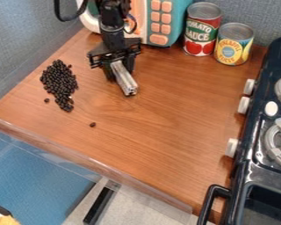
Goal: Sweep into pile
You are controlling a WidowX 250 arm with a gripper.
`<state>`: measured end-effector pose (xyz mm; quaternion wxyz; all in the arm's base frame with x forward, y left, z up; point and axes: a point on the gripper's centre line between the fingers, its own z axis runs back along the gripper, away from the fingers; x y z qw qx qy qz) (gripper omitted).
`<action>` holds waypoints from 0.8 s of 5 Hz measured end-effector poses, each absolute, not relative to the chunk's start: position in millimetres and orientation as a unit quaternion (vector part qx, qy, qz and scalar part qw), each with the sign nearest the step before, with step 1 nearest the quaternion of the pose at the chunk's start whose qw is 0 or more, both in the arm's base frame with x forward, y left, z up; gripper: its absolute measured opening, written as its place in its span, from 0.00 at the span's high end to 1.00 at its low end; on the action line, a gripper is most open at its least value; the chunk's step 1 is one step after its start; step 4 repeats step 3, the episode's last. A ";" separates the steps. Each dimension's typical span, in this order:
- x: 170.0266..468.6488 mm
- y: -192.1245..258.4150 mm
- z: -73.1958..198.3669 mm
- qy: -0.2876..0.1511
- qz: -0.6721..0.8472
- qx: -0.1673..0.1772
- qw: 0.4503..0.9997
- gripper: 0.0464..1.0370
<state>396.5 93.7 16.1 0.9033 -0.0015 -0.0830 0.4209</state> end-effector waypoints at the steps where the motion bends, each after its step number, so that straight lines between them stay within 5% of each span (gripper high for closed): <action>1: 393.5 89.2 16.7 -0.066 0.413 -0.011 0.908 0.04; 4: 395.4 88.1 56.2 -0.101 0.396 -0.047 0.912 0.04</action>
